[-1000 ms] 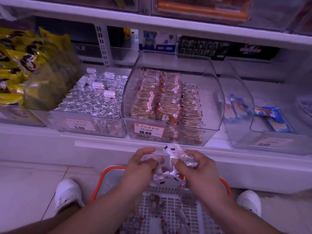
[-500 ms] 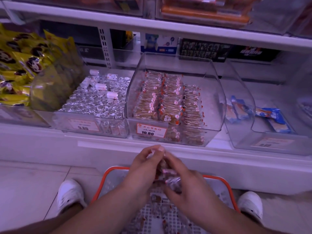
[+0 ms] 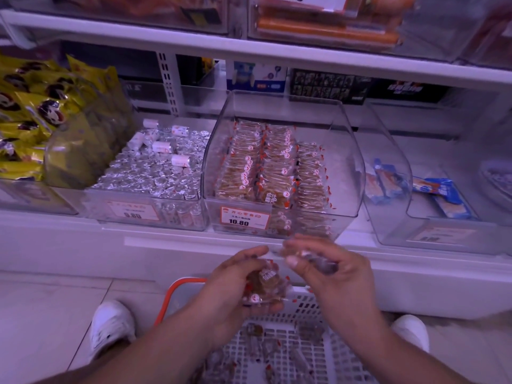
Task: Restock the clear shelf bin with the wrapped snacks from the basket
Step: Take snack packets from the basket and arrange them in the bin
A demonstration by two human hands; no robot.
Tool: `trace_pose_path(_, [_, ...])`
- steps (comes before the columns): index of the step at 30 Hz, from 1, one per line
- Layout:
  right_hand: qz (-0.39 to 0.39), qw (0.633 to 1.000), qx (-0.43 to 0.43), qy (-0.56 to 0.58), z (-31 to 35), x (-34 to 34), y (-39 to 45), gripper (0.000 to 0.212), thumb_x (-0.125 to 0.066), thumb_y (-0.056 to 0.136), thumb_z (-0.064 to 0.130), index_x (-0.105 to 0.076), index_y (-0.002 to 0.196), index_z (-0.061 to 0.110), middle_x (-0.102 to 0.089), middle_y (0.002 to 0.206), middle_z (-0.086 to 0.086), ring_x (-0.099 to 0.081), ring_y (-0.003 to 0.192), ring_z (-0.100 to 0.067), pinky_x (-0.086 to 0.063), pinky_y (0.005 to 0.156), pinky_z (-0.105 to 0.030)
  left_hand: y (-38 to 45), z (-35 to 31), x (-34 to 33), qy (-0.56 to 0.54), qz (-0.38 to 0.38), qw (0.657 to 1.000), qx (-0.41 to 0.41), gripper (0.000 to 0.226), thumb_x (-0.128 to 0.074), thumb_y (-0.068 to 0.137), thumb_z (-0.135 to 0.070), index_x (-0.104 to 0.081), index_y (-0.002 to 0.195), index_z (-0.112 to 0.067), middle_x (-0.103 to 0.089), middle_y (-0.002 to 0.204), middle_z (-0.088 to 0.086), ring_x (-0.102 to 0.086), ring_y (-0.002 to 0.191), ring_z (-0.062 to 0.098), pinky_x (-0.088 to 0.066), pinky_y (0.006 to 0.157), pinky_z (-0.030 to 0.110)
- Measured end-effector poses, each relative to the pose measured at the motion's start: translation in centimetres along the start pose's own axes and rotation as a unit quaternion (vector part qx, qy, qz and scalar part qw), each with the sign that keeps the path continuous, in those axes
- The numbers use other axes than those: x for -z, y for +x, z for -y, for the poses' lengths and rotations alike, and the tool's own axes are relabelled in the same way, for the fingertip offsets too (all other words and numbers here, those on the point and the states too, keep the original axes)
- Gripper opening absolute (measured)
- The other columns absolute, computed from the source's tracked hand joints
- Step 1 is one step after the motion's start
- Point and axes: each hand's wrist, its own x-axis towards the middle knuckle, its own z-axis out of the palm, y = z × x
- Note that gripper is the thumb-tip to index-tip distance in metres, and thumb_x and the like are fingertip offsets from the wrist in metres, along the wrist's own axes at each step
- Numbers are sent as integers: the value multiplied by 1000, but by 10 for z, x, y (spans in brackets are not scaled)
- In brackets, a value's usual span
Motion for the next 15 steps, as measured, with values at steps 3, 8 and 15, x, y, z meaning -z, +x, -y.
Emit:
trace_pose_path(3, [125,987,55,-88,-8,-11,-7,35,-78,80,14,-76,107,37,-69,117,24,-55,125,-3,-43,103,-19,-1,-3,0,-9,33,999,14,38,-56,92,-49,-75,101,-18,-73,85,11,-70,62,23,-57,55,36])
trace_pose_path(8, [289,947,50,-128,-10,7,-2,56,-60,96,22,-41,147,37,-40,150,28,-29,144,1,-25,118,-20,0,-5,7,5,15,998,-57,40,-71,77,-33,-68,114,-16,-73,86,9,-69,61,22,-54,51,32])
trace_pose_path(15, [167,985,-22,-44,-12,15,4,56,-55,97,2,-53,133,45,-64,127,23,-57,124,-2,-47,100,-16,1,-12,12,2,-45,992,-117,20,-67,92,-19,-70,111,-17,-75,99,18,-72,72,32,-57,54,36])
